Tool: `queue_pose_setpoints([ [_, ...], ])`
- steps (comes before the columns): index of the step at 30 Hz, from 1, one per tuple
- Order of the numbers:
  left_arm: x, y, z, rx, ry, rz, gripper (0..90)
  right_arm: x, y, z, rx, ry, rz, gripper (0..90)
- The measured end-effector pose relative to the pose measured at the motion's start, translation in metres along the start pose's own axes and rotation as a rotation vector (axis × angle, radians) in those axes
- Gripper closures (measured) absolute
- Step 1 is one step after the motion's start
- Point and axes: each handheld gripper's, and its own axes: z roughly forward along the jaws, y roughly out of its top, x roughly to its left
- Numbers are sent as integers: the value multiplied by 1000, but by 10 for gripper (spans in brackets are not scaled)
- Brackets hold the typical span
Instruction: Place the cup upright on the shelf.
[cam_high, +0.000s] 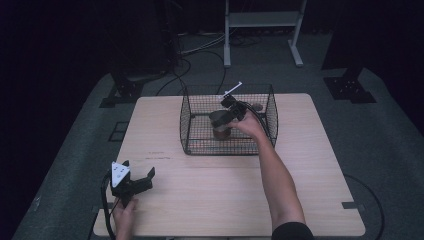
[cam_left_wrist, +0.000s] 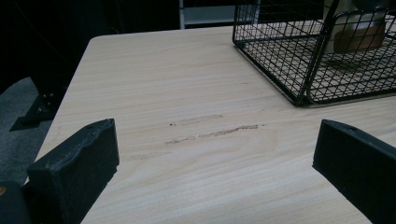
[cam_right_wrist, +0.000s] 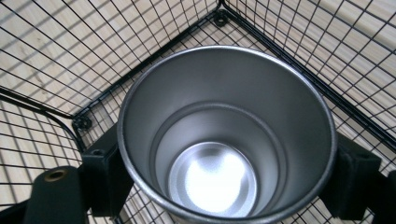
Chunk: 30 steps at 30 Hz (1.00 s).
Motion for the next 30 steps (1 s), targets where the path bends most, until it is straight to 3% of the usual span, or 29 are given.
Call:
queue_pose_setpoints([
  [11,-1,0,0,2,-1,6,0,1,-5,0,27,-51,-24,170],
  [30,-1,0,0,-2,-1,2,0,9,-4,-8,28,-63,-54,124],
])
